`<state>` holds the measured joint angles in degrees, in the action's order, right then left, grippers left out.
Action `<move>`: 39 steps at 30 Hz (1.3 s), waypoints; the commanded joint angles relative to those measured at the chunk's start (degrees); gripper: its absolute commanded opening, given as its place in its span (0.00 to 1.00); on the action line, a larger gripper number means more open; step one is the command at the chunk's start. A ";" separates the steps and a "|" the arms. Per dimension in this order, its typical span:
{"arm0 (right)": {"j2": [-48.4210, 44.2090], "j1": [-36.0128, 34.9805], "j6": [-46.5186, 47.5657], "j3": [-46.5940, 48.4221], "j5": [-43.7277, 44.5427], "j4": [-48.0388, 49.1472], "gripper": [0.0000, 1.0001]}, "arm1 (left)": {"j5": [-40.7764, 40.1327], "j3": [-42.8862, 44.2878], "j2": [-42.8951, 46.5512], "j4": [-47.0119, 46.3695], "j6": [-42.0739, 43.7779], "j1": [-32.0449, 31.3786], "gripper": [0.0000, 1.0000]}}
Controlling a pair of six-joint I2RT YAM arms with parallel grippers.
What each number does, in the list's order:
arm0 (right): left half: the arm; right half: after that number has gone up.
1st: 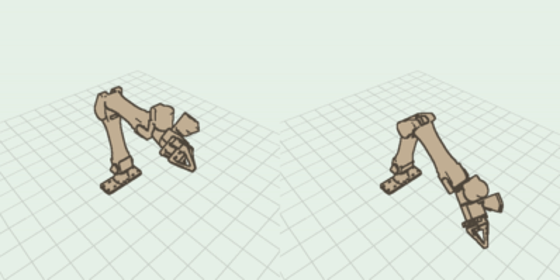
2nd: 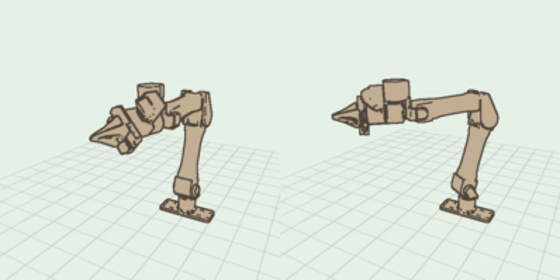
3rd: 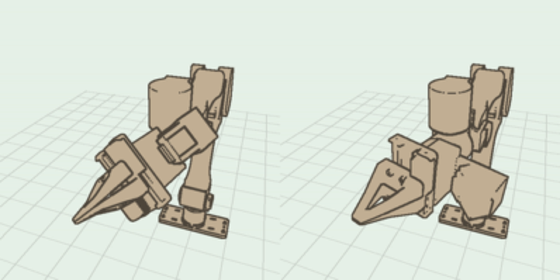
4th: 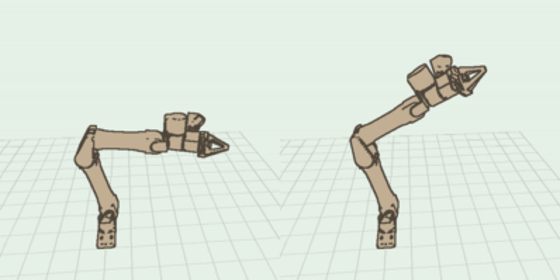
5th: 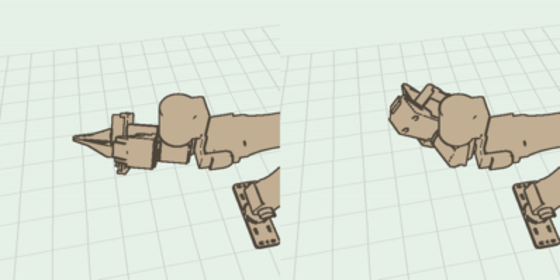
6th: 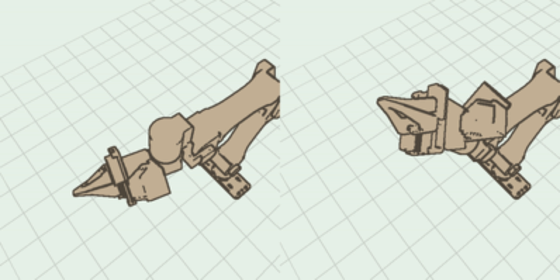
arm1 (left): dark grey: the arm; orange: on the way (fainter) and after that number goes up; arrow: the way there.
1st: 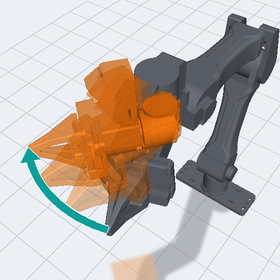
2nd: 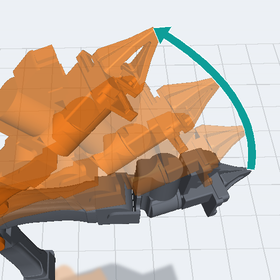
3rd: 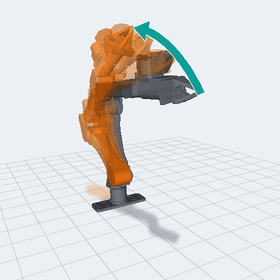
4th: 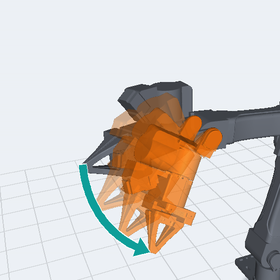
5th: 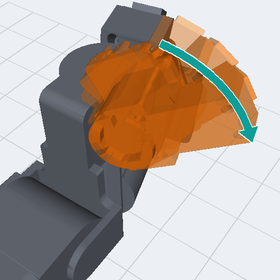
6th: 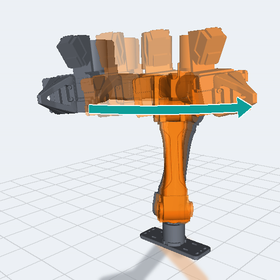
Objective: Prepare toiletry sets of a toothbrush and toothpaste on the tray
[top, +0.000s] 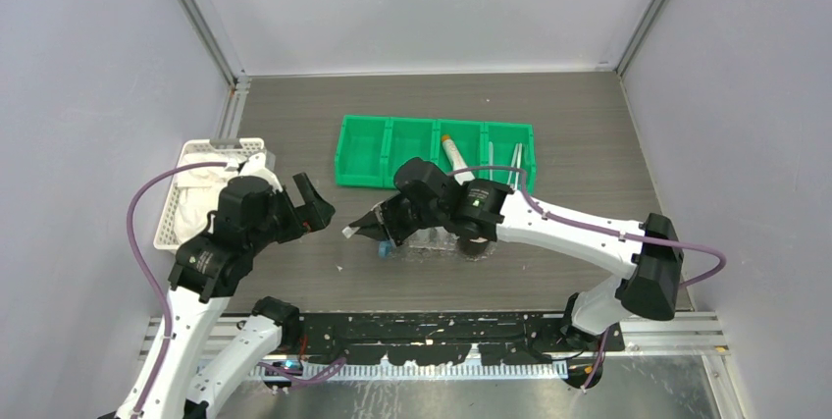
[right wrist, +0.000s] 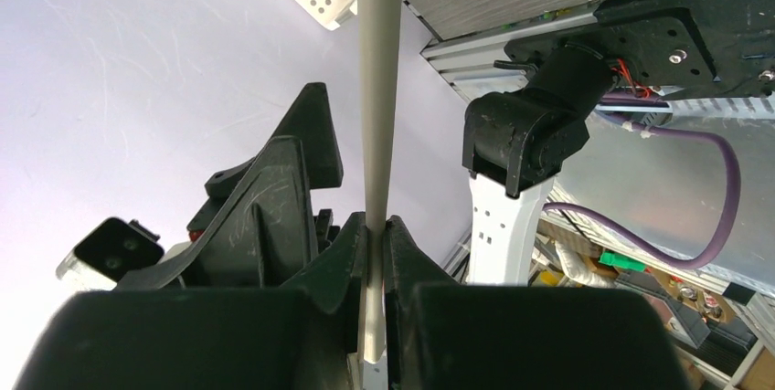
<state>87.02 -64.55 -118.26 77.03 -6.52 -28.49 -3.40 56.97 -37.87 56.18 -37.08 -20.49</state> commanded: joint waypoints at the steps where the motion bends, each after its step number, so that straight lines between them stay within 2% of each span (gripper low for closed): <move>1: -3.87 -0.50 -4.43 -2.99 3.17 3.27 0.03 | 0.23 0.15 0.16 -1.33 0.25 0.27 0.99; 12: -3.88 -1.22 -7.46 -6.86 4.84 9.15 0.03 | 0.06 0.97 0.12 -0.19 1.02 0.27 0.98; 39: -2.65 -1.97 -10.33 -10.40 3.94 12.56 0.10 | 0.30 -0.45 0.43 -0.81 1.04 0.28 0.99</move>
<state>84.90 -65.84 -118.26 68.12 -3.68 -18.85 -3.40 56.75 -37.87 56.47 -36.99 -20.49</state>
